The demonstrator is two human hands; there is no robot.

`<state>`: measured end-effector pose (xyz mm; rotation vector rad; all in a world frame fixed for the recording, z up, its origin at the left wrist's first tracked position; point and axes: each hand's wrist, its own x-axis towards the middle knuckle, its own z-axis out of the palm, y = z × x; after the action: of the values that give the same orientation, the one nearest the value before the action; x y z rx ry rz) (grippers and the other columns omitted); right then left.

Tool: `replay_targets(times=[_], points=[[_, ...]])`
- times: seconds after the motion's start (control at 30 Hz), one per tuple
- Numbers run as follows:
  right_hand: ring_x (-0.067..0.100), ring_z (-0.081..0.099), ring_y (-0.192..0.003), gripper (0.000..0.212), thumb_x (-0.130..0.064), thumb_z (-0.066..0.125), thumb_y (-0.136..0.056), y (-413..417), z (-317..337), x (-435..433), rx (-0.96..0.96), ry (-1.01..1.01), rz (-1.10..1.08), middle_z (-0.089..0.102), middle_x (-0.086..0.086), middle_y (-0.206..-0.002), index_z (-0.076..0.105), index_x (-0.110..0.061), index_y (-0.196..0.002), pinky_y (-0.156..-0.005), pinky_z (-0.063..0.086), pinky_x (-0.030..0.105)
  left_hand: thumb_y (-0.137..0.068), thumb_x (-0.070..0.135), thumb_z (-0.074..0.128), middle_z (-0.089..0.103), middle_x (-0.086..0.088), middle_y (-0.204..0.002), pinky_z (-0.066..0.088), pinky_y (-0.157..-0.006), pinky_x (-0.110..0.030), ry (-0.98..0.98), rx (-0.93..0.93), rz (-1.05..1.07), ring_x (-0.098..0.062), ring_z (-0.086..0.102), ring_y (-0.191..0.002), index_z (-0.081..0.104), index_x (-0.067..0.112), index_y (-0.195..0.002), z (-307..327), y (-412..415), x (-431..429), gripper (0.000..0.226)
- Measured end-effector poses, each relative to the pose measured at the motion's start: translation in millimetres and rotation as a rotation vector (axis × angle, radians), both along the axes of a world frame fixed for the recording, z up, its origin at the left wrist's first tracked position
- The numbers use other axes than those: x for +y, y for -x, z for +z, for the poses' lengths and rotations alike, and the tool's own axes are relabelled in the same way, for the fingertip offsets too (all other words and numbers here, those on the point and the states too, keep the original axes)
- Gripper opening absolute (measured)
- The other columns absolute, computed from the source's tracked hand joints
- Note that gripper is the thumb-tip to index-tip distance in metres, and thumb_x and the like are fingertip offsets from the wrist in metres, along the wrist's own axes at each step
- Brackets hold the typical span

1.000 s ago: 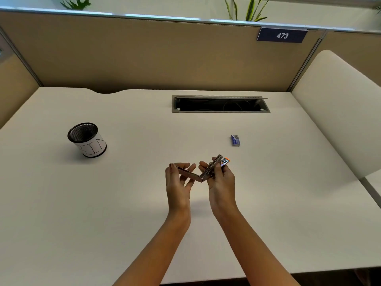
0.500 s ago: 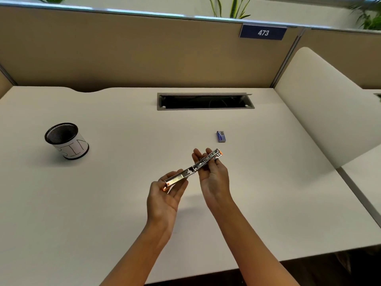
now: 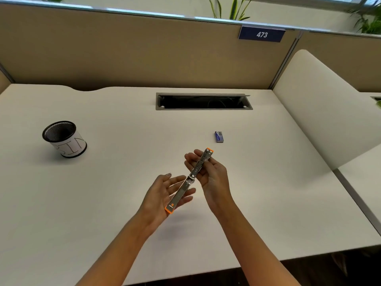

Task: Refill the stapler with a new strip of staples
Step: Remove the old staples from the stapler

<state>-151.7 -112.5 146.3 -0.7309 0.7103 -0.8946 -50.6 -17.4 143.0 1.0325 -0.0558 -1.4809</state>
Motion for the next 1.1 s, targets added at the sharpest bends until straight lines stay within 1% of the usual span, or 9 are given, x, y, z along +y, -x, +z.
replay_targets(times=[0.13,0.3,0.4,0.47,0.53,0.8,0.9,1.0,1.1], points=[[0.018,0.068,-0.108,0.028,-0.01,0.042,-0.099,3,0,4,0.235,0.165,0.128,0.075,0.009,-0.107,0.065,-0.005,-0.114,-0.098,0.048,0.034,-0.095,0.04,0.039,0.073,-0.013,-0.108,0.053,-0.088,-0.041,-0.04,-0.309,-0.316,-0.032,0.07,-0.09,0.062,0.007,-0.116,8,-8,-8,0.045],[0.029,0.066,-0.095,0.028,-0.009,0.046,-0.096,-2,0,9,0.369,0.269,0.196,0.075,0.01,-0.107,0.07,-0.012,-0.11,-0.086,0.05,0.032,-0.09,0.052,0.044,0.062,-0.002,-0.088,0.039,-0.054,-0.026,-0.114,-0.514,-0.217,-0.015,0.051,-0.06,0.065,0.017,-0.092,22,4,-19,0.042],[0.037,0.062,-0.103,0.026,-0.011,0.047,-0.098,-3,-1,10,0.372,0.288,0.194,0.073,0.017,-0.107,0.069,-0.011,-0.112,-0.086,0.049,0.03,-0.091,0.053,0.042,0.057,-0.003,-0.088,0.034,-0.05,-0.023,-0.13,-0.547,-0.174,-0.012,0.046,-0.057,0.062,0.015,-0.091,27,9,-22,0.043],[0.038,0.061,-0.094,0.026,-0.011,0.047,-0.098,-3,0,10,0.374,0.311,0.204,0.07,0.024,-0.108,0.069,-0.01,-0.112,-0.08,0.049,0.022,-0.089,0.054,0.043,0.056,-0.002,-0.085,0.033,-0.048,-0.023,-0.145,-0.541,-0.163,-0.011,0.044,-0.054,0.061,0.016,-0.087,29,9,-23,0.042],[0.025,0.062,-0.087,0.026,-0.012,0.047,-0.098,-3,0,10,0.379,0.335,0.215,0.068,0.027,-0.108,0.07,-0.008,-0.11,-0.075,0.05,0.018,-0.087,0.057,0.044,0.055,-0.002,-0.083,0.032,-0.048,-0.023,-0.168,-0.533,-0.157,-0.011,0.043,-0.053,0.06,0.017,-0.083,30,9,-23,0.043],[0.017,0.053,-0.07,0.024,-0.01,0.048,-0.097,-7,1,16,0.408,0.377,0.238,0.065,0.035,-0.103,0.069,0.001,-0.101,-0.069,0.044,0.029,-0.086,0.061,0.036,0.052,-0.001,-0.08,0.029,-0.049,-0.023,-0.248,-0.631,-0.151,-0.013,0.039,-0.055,0.054,0.017,-0.077,30,7,-25,0.049],[0.013,0.054,-0.066,0.024,-0.008,0.047,-0.097,-9,0,20,0.425,0.374,0.246,0.069,0.03,-0.102,0.07,-0.004,-0.098,-0.066,0.045,0.025,-0.086,0.061,0.034,0.05,-0.001,-0.078,0.028,-0.049,-0.022,-0.281,-0.649,-0.167,-0.014,0.037,-0.055,0.052,0.016,-0.075,27,5,-25,0.05],[0.008,0.065,-0.077,0.03,-0.007,0.045,-0.097,-11,1,24,0.417,0.336,0.257,0.076,0.009,-0.101,0.072,-0.019,-0.093,-0.072,0.047,0.022,-0.087,0.058,0.038,0.05,-0.001,-0.075,0.027,-0.048,-0.021,-0.313,-0.652,-0.141,-0.014,0.037,-0.053,0.05,0.016,-0.072,23,8,-26,0.047],[0.006,0.068,-0.082,0.03,-0.009,0.046,-0.098,-12,2,25,0.399,0.293,0.248,0.077,0.004,-0.101,0.072,-0.023,-0.092,-0.075,0.047,0.023,-0.089,0.052,0.04,0.049,-0.002,-0.075,0.026,-0.045,-0.02,-0.291,-0.618,-0.121,-0.013,0.037,-0.05,0.052,0.014,-0.073,22,8,-25,0.043]])
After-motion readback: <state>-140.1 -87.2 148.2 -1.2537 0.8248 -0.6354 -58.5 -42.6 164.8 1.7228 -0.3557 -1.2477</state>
